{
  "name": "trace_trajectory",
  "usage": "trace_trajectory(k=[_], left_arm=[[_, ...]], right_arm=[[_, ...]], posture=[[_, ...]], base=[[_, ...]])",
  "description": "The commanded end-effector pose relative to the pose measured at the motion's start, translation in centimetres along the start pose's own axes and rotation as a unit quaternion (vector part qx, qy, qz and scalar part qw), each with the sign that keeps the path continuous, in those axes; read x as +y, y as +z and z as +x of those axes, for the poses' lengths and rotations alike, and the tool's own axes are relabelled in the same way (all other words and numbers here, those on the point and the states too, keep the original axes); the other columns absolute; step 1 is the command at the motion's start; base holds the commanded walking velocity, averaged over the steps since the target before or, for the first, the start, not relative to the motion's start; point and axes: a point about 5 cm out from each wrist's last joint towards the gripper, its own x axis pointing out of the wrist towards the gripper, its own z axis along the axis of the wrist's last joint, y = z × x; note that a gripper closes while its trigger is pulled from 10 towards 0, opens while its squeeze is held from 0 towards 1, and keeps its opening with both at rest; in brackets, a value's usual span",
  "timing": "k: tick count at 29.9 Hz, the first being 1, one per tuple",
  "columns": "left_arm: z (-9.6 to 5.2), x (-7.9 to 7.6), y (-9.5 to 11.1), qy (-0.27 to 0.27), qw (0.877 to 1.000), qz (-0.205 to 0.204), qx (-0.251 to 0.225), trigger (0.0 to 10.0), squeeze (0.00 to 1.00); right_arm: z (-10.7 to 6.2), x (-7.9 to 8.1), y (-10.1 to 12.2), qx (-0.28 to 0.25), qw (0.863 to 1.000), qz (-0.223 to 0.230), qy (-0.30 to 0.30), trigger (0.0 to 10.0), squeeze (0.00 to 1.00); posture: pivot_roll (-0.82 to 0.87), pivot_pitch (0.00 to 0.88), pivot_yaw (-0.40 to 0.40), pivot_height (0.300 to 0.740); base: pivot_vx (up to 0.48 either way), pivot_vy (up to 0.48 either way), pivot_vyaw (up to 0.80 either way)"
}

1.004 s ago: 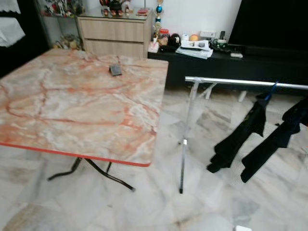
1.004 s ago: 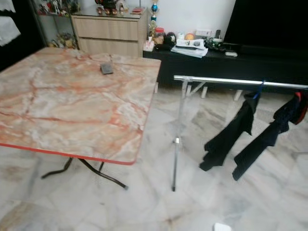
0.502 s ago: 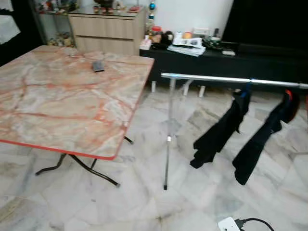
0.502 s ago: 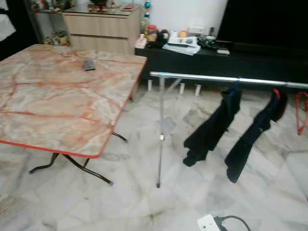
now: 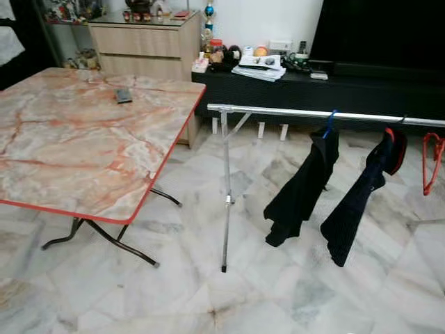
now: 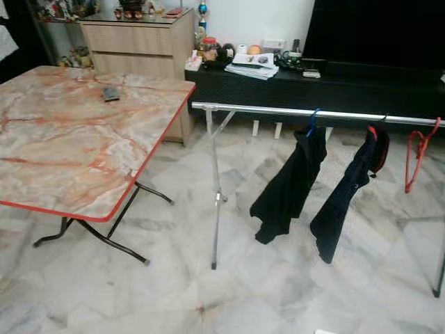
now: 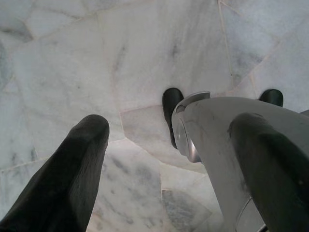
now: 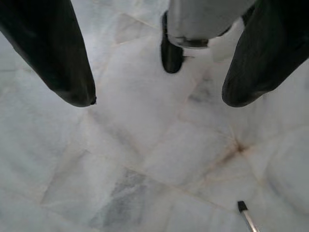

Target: Hang hanger

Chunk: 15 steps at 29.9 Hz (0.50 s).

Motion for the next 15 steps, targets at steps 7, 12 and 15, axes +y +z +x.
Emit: trace_trajectory(k=[7,12,15], left_arm=[[-0.11,0.31,-0.30,0.004,1.000,0.027,0.004,10.0,0.00],[-0.08,0.27,-0.14,0.001,0.999,0.053,0.003,10.0,0.00],[-0.08,0.23,-0.18,0.000,0.999,0.051,0.003,10.0,0.00]], right_arm=[[0.01,0.00,0.12,0.004,1.000,0.003,0.014,10.0,0.00],[0.01,0.00,0.22,0.001,1.000,0.002,0.020,10.0,0.00],[0.00,-0.05,0.24,0.000,1.000,0.002,0.021,10.0,0.00]], posture=[[0.08,0.019,-0.011,0.740],[0.08,0.020,-0.012,0.740],[0.08,0.021,-0.015,0.740]], base=[[0.000,0.000,0.00],[0.000,0.000,0.00],[0.000,0.000,0.00]])
